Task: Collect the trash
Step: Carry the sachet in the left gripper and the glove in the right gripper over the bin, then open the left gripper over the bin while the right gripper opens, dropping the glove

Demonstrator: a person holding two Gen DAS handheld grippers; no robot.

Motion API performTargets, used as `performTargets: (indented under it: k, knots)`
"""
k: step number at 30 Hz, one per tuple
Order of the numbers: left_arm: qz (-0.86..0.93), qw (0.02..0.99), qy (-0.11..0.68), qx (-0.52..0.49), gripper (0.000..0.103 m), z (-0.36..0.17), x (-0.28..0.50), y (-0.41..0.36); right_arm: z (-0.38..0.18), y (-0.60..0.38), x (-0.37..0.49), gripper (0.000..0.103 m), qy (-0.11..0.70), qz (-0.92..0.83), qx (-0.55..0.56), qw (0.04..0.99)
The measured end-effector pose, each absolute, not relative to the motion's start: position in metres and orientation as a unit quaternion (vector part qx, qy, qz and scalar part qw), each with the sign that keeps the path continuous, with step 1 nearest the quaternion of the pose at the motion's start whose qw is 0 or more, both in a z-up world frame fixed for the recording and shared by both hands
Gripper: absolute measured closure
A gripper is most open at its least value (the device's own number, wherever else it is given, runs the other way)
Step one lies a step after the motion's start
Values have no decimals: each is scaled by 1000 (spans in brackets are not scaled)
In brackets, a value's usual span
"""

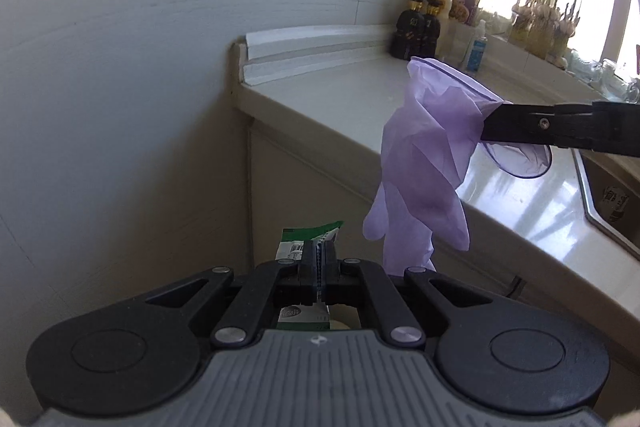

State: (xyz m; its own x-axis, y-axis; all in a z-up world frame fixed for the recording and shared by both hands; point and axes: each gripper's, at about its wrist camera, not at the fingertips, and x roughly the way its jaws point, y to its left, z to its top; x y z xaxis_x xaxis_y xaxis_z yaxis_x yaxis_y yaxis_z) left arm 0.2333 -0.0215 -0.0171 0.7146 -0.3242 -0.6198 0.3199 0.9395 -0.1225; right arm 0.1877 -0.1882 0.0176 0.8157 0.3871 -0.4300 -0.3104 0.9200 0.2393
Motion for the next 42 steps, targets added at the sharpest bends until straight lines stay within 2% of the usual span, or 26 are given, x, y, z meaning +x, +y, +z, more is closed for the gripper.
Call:
performTargets:
  k: [19,25,33,42]
  knots:
    - [-113,884,450,-59,102,-171,238,4,-156,-138,183,102,357,102,105,922]
    - [-82,862,499,-38,102,-216,248,1,-208,-136,194,102,401,73,103,907]
    - [-57,840,540,-10,101,-245,258,-6,-257,-133,213,102,456,42,84,885]
    - [-50,830,556,7,101,-254,262,-18,-284,-137,230,102,490,19,79,868]
